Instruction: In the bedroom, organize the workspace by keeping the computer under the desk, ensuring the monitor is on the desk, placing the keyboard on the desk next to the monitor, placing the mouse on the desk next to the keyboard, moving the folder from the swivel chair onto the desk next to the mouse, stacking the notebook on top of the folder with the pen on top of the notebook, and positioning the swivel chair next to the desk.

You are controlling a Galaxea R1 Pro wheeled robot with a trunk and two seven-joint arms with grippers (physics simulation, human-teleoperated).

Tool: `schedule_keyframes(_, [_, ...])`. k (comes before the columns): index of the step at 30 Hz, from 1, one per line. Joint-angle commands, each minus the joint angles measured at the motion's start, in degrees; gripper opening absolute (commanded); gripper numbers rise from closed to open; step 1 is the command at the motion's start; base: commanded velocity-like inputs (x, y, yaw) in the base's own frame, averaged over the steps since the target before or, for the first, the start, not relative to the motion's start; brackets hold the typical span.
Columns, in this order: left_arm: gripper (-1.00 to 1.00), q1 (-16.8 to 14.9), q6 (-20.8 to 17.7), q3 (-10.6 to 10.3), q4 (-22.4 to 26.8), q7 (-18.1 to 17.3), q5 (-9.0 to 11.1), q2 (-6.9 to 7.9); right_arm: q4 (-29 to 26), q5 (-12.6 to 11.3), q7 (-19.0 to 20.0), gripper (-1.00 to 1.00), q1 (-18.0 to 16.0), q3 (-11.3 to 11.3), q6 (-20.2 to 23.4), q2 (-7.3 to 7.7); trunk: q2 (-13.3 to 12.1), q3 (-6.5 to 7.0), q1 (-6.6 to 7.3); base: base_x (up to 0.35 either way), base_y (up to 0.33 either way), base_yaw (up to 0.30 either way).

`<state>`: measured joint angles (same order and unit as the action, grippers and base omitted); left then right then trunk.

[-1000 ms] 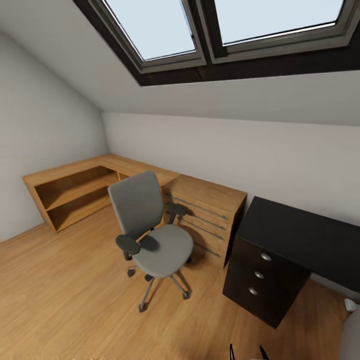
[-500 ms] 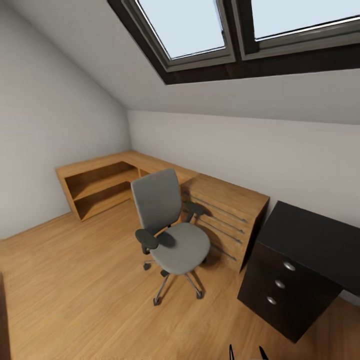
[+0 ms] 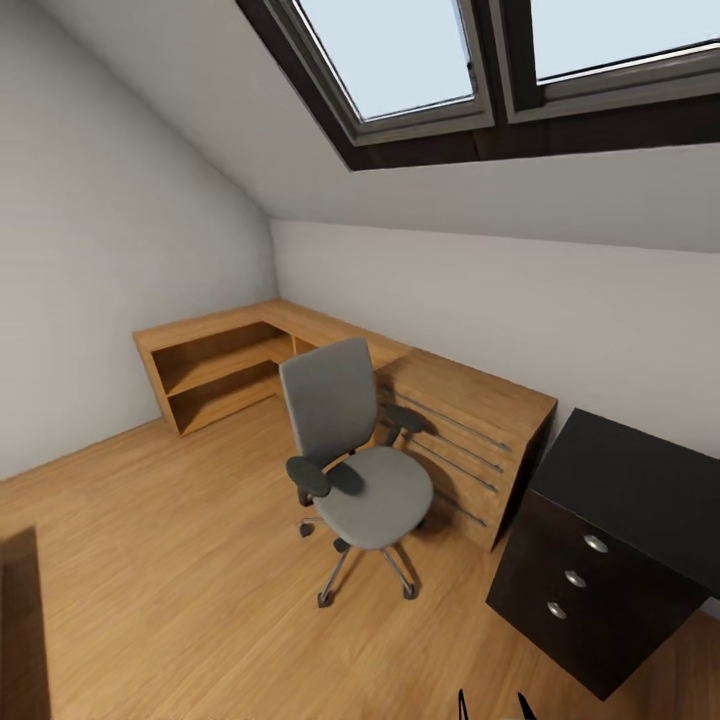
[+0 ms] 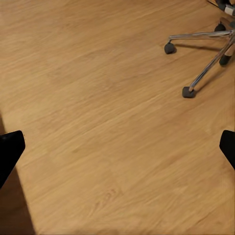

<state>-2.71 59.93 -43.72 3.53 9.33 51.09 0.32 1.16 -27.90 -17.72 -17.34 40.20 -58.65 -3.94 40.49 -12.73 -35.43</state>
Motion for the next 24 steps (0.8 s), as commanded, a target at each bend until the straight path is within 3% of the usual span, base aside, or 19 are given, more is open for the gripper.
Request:
schedule_keyframes(1, [1.0, -0.02, -0.04, -0.49, 0.1, 0.62, -0.03, 0.03, 0.11, -0.22, -0.27, 1.0, -0.06, 0.49, -0.15, -0.05, -0.35, 0.1, 0.21, 0.0, 0.0, 0.0])
schedule_keyframes(3, [1.0, -0.02, -2.11, -0.49, 0.17, 0.9, -0.06, 0.07, 0.08, -0.18, -0.24, 1.0, -0.06, 0.53, -0.17, -0.07, -1.15, 0.46, 0.65, 0.0, 0.0, 0.0])
schedule_keyframes(4, [1.0, -0.02, -7.27, -0.49, 0.49, 2.56, 0.3, 0.11, 0.07, -0.01, -0.21, 1.0, -0.06, 0.54, -0.29, -0.05, -1.55, 0.64, 0.87, 0.0, 0.0, 0.0])
schedule_keyframes(6, [1.0, -0.02, -8.18, -0.49, 0.54, 2.81, 0.36, 0.11, 0.07, 0.01, -0.21, 1.0, -0.06, 0.52, -0.34, -0.01, -2.36, 1.0, 1.31, 0.0, 0.0, 0.0])
schedule_keyframes(17, [1.0, -0.02, -9.19, -0.49, 0.6, 3.06, 0.48, 0.18, 0.07, -0.21, -0.33, 1.0, -0.06, 0.57, -0.31, -0.1, -6.77, 2.97, 3.73, 0.0, 0.0, 0.008])
schedule_keyframes(24, [1.0, -0.05, -9.21, -0.49, 0.6, 3.06, 0.43, 0.09, 0.07, -0.2, -0.61, 1.0, -0.06, 0.58, -0.45, -0.18, -9.58, 4.23, 5.27, 0.0, 0.0, 0.232])
